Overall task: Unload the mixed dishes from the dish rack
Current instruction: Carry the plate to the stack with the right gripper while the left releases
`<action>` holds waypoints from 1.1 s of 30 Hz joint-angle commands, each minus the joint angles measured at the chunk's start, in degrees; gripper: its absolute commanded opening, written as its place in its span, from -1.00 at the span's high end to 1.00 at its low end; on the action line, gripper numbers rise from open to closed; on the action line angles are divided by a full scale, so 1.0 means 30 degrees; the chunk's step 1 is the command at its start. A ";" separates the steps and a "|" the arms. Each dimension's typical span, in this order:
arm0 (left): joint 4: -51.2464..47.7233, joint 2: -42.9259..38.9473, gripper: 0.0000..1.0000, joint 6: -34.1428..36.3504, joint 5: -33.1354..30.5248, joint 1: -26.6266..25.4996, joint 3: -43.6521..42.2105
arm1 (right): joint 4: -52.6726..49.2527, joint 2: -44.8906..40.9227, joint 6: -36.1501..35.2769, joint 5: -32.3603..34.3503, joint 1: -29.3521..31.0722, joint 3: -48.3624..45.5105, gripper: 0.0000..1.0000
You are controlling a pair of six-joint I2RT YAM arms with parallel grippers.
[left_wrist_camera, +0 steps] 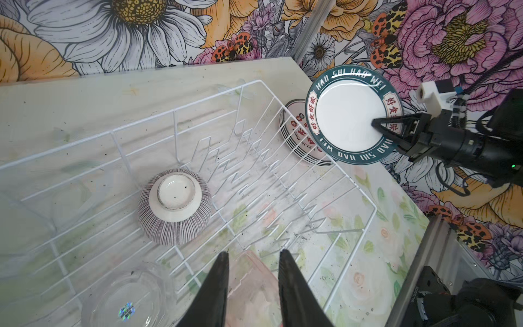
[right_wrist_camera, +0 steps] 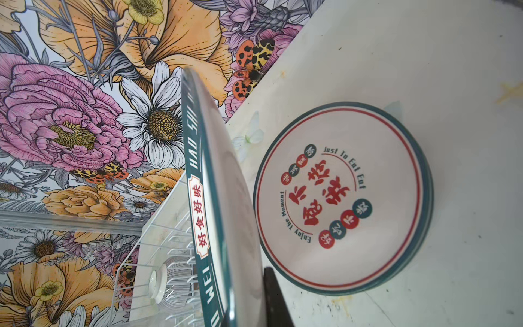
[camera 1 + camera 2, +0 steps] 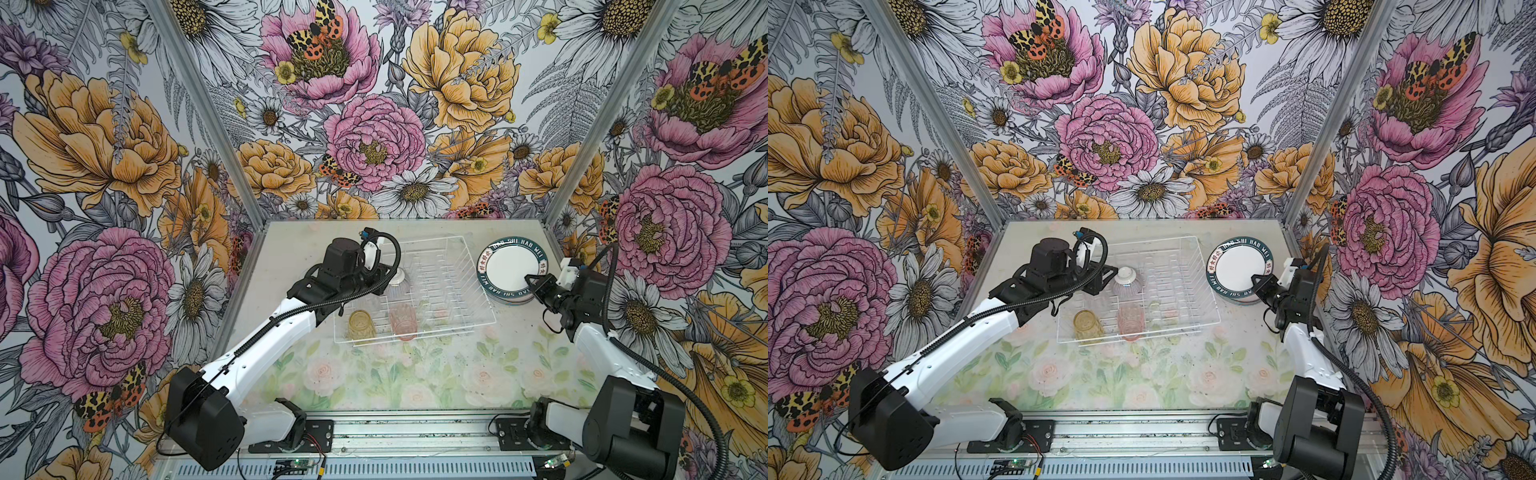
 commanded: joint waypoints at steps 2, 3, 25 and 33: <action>-0.0189 -0.0687 0.37 0.0366 -0.0817 0.0287 -0.0257 | 0.0466 0.0680 -0.0653 0.1102 -0.0524 0.0380 1.00; -0.0193 -0.0730 0.37 0.0415 -0.0828 0.0321 -0.0258 | 0.0570 0.0864 -0.0654 0.1134 -0.0608 0.0325 1.00; -0.0507 -0.1201 0.35 0.0412 -0.1046 0.0799 -0.0449 | 0.5755 0.6492 0.1928 -0.1497 -0.1619 -0.0240 1.00; -0.0773 -0.1297 0.35 0.0539 -0.1161 0.1020 -0.0490 | 0.4109 0.7236 0.1190 -0.1826 -0.1708 0.0445 0.59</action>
